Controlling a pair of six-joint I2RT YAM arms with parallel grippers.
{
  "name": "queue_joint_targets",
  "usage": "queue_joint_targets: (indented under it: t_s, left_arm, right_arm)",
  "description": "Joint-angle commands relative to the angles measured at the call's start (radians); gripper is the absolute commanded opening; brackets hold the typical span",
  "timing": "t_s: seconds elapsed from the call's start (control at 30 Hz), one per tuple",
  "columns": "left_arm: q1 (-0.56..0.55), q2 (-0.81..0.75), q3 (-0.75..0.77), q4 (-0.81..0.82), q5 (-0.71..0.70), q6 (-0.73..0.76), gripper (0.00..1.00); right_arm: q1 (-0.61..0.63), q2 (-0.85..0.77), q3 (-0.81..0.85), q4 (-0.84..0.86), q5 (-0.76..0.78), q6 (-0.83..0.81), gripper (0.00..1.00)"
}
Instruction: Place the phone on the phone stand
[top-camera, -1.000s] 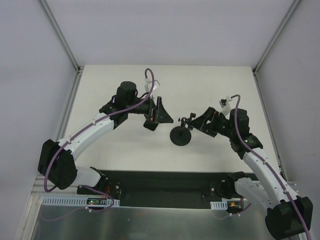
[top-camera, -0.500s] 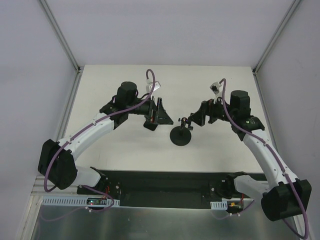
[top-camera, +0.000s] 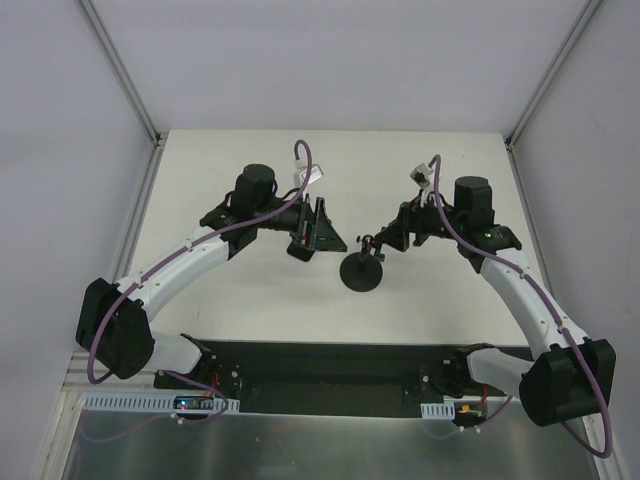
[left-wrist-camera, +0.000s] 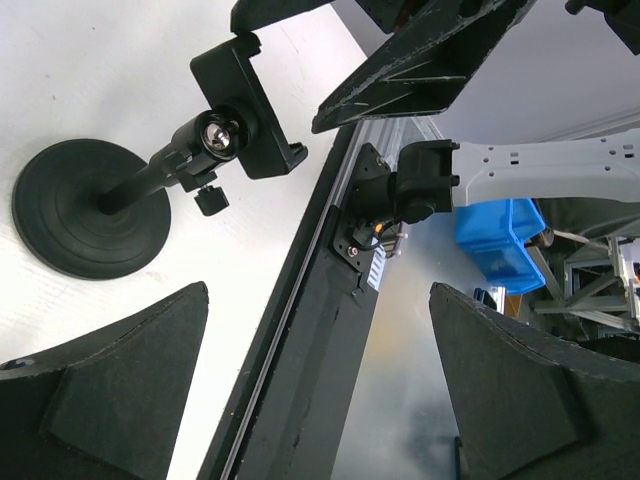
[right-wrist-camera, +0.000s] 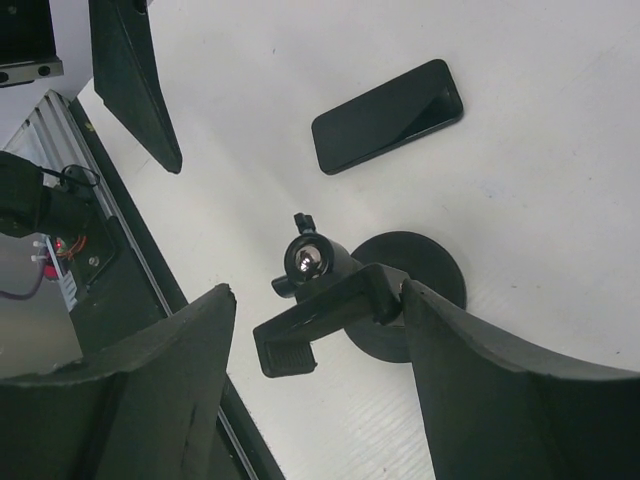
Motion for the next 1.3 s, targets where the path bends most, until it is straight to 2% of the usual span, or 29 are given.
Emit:
queue_joint_targets:
  t_s: [0.0,0.27,0.43,0.5,0.57,0.63,0.7,0.73,0.83,0.9,1.03,1.1,1.27]
  left_arm:
    - [-0.009,-0.016,-0.003,0.009,0.035,0.021,0.9]
    - [-0.009,-0.013,-0.004,0.011,0.031,0.023,0.9]
    - [-0.009,-0.007,-0.004,0.009,0.029,0.024,0.91]
    - [-0.011,-0.007,-0.006,0.009,0.026,0.027,0.91]
    - [-0.011,-0.002,-0.003,0.005,0.023,0.03,0.9]
    - [-0.009,-0.002,-0.004,0.002,0.023,0.03,0.91]
    - [-0.011,0.001,-0.004,0.002,0.021,0.032,0.9]
    - [-0.009,0.002,-0.004,0.0,0.021,0.033,0.91]
    - [-0.009,0.007,-0.003,-0.002,0.021,0.035,0.9]
    - [-0.009,0.009,0.0,-0.006,0.023,0.036,0.9]
    - [-0.009,0.01,0.0,-0.008,0.026,0.038,0.91]
    - [-0.009,0.012,0.002,-0.008,0.031,0.037,0.91]
    - [-0.009,0.021,0.006,-0.008,0.049,0.026,0.91]
  right_arm:
    - [-0.002,-0.083,-0.033,0.04,0.018,0.116,0.7]
    - [0.011,-0.178,-0.172,0.1,-0.005,0.388,0.7]
    - [0.121,-0.25,-0.199,0.103,0.029,0.486,0.7]
    - [0.178,-0.268,-0.195,0.083,0.079,0.487,0.71]
    - [0.195,-0.29,-0.169,-0.009,0.133,0.424,0.73]
    - [0.195,-0.294,-0.143,-0.143,0.291,0.369,0.74]
    - [0.198,-0.278,-0.1,-0.205,0.404,0.301,0.73]
    - [0.196,-0.252,-0.086,-0.234,0.409,0.284,0.72]
    - [0.196,-0.199,-0.066,-0.203,0.331,0.276,0.64]
    - [0.198,-0.169,-0.069,-0.16,0.231,0.346,0.61]
    - [0.196,-0.143,-0.127,0.032,0.114,0.561,0.66]
    - [0.193,-0.126,-0.149,0.071,0.069,0.608,0.66]
    - [0.137,-0.103,-0.253,0.259,-0.008,0.752,0.61]
